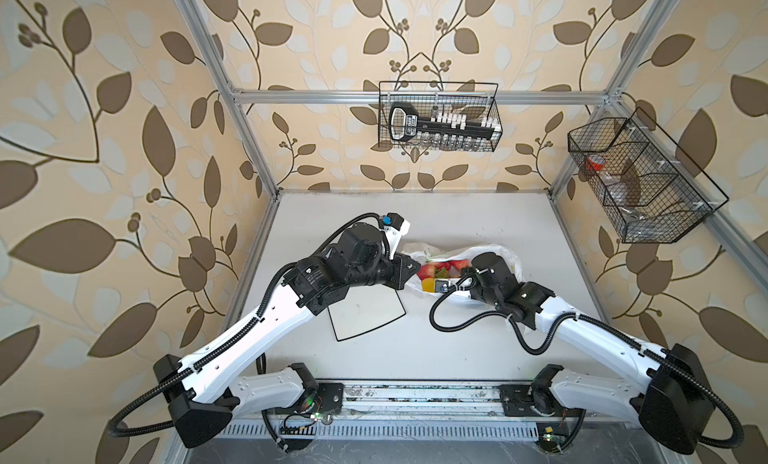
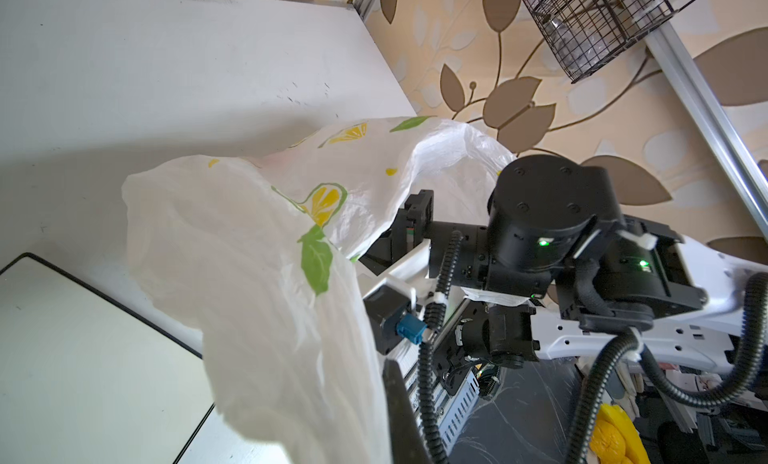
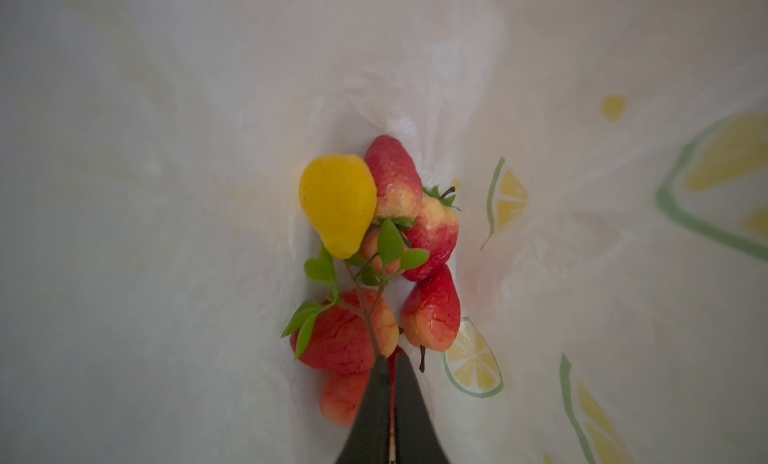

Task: Take the fake fruits out of the plastic bag
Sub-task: 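Reach the right gripper into the bag toward the fruits while the left holds the bag, then close the right gripper on the yellow pear inside the bag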

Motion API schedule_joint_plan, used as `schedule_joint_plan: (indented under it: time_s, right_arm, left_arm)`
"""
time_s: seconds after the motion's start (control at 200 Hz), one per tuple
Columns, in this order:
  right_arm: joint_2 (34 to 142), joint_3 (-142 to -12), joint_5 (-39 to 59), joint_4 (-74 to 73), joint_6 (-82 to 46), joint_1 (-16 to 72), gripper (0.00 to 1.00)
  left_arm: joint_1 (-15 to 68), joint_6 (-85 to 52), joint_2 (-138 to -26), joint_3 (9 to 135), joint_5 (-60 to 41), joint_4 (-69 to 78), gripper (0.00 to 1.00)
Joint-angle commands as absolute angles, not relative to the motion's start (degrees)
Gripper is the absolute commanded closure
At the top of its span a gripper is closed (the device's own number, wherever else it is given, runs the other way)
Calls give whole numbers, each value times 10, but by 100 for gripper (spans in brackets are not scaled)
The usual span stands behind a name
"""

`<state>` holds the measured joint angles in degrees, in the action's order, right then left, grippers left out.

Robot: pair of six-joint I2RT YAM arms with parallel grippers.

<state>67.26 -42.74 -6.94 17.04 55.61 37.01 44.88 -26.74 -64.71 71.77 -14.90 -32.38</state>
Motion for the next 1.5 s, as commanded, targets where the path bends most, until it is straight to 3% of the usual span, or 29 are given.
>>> schedule_joint_plan:
  time_s: [0.0,0.11,0.3,0.41,0.51,0.58,0.79,1.005,1.28,1.495]
  right_arm:
    - [696,-419,-136,144,531,374,89]
    - [737,-446,-196,157,436,374,86]
    - [789,-513,-193,222,212,374,78]
    - [817,-541,-226,264,34,374,71]
    - [832,-551,-197,296,-130,373,66]
    - [830,-536,-166,283,-238,374,59]
    - [791,-453,-140,174,-455,375,48]
    - [798,-405,-119,127,-523,374,40]
    - [808,-450,-145,122,-498,374,31]
    - [838,-463,-179,125,-568,373,26]
  left_arm:
    - [445,-270,-626,706,-145,-318,100]
    - [445,-279,-607,677,-154,-317,100]
    - [445,-279,-572,624,-163,-349,100]
    - [445,-279,-554,599,-172,-360,100]
    - [445,-281,-542,576,-189,-369,100]
    - [445,-282,-537,560,-200,-370,100]
    - [446,-283,-543,525,-251,-370,100]
    - [457,-263,-555,522,-243,-390,100]
    - [485,-240,-578,530,-205,-409,100]
    - [486,-232,-585,545,-181,-408,100]
